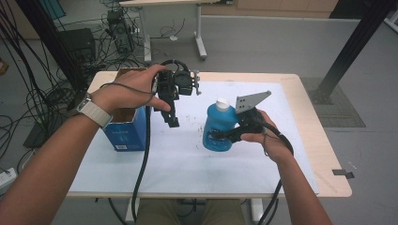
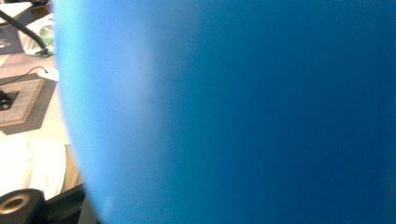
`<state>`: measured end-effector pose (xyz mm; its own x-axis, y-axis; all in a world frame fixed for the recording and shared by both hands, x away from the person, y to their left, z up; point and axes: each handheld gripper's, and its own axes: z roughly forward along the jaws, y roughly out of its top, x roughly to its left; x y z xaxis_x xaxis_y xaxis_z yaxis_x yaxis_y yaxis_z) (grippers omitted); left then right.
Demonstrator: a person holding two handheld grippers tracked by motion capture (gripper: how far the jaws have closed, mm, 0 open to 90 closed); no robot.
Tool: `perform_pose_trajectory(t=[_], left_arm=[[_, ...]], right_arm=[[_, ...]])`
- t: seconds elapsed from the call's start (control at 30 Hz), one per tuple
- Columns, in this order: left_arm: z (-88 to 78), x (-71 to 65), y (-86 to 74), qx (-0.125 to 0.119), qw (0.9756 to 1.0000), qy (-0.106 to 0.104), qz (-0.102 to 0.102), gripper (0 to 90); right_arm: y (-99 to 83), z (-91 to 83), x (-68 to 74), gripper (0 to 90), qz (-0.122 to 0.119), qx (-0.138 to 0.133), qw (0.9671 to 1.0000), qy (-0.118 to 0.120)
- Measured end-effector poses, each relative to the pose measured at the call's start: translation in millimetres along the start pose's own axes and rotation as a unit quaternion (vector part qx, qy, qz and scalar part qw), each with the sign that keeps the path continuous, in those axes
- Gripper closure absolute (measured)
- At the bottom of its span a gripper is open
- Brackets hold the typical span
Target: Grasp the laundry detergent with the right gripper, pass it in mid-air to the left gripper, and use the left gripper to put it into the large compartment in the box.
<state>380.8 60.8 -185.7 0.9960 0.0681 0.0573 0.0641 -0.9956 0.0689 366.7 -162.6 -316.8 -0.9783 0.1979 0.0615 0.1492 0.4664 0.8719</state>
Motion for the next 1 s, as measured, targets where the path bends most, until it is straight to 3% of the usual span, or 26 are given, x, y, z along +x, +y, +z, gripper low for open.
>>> perform_pose_trajectory(t=[0.4, 1.0], left_arm=[[-20.3, -4.5, 8.8, 0.000, 0.9999, -0.011, 0.000, 6.8], [-31.2, -2.8, 15.0, 0.000, 0.9998, -0.019, 0.002, 6.4]], right_arm=[[12.4, 11.3, -1.4, 44.1, -0.013, 0.006, 0.9995, 0.030], [29.0, 33.5, -5.0, 44.0, -0.035, 0.027, 0.9970, 0.063]])
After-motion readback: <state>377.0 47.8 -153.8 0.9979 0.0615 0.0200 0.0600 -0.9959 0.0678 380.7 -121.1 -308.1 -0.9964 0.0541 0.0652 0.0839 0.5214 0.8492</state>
